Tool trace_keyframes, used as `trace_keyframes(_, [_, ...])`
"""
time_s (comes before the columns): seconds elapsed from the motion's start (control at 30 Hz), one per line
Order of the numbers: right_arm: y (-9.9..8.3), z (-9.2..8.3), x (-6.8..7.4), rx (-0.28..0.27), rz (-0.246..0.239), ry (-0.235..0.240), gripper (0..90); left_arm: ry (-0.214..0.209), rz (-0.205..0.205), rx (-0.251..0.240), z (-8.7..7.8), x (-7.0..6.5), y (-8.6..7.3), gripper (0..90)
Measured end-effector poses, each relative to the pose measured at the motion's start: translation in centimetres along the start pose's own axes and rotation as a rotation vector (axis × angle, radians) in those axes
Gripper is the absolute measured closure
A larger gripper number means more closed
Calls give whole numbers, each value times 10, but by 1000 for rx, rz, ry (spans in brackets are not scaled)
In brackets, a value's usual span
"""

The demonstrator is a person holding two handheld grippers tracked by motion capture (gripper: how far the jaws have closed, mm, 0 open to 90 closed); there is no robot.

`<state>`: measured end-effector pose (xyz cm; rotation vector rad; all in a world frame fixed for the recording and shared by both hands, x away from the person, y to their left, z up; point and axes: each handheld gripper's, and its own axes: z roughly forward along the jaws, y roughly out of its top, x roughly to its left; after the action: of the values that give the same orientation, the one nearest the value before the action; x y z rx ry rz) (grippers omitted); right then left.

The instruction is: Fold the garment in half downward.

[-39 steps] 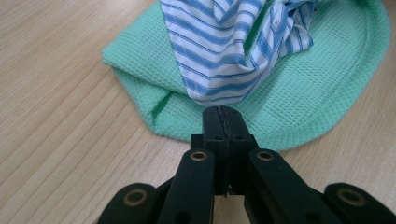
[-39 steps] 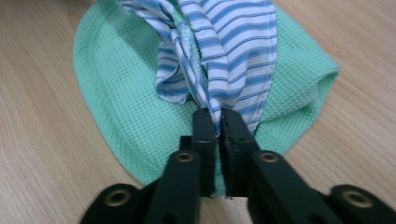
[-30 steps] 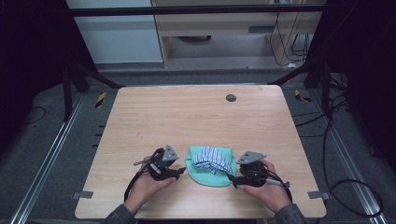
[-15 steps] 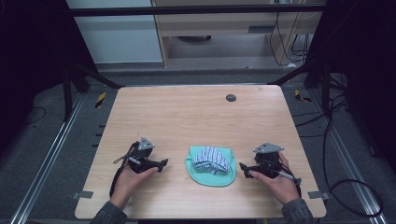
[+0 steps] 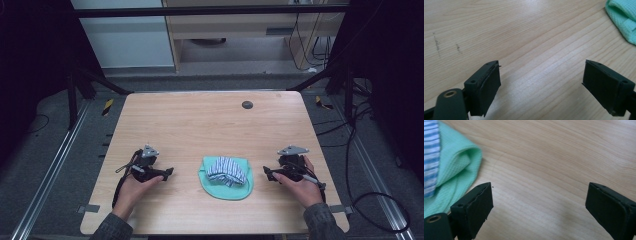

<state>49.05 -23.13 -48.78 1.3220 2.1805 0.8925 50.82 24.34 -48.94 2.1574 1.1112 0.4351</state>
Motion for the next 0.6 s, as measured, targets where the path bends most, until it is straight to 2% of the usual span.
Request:
trace_keyframes(0.37, [5, 15, -19, 1, 59, -41, 70, 22, 3, 15, 7, 16, 9, 133])
trace_keyframes(0.6, [7, 20, -31, -12, 126, -81, 67, 22, -17, 22, 16, 22, 8, 113])
